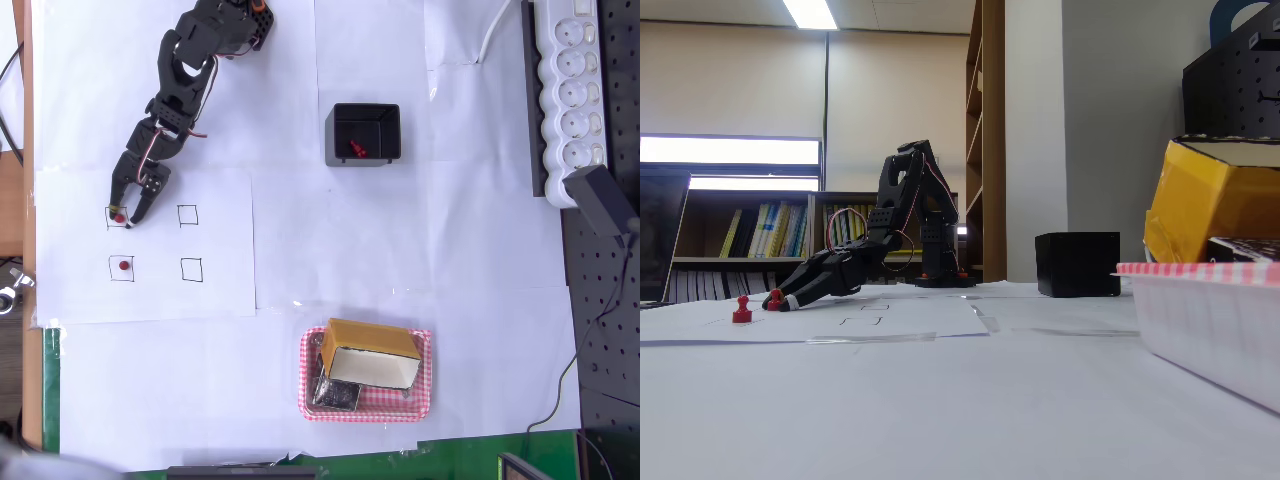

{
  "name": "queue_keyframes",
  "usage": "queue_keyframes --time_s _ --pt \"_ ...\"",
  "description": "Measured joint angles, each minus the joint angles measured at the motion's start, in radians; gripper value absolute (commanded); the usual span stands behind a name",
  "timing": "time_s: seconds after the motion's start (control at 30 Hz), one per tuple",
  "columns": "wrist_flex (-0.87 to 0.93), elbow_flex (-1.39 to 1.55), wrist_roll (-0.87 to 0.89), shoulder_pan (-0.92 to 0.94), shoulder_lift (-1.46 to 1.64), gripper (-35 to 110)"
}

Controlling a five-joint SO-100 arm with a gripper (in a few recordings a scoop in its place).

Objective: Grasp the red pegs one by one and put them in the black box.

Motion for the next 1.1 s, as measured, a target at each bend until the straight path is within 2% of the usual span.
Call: queue_keyframes --time_s 0.1,0.33,0.47,0.6,0.77,0.9,1.0,1.07,1.1 --pt "0.002 0.000 0.000 0.000 0.000 0" --pt "0.032 0.003 0.006 0.003 -0.006 0" --pt "0.187 0.003 0.029 0.020 -0.091 0" --pt "0.649 0.133 0.054 0.015 -0.255 0" --pt "1.318 0.494 0.046 -0.094 -0.376 0" --pt "1.835 0.781 -0.012 -0.265 -0.388 0" --pt "2.206 0.887 -0.115 -0.430 -0.443 0" --pt "2.388 0.919 -0.178 -0.551 -0.469 0" --pt "2.422 0.933 -0.202 -0.609 -0.474 0"
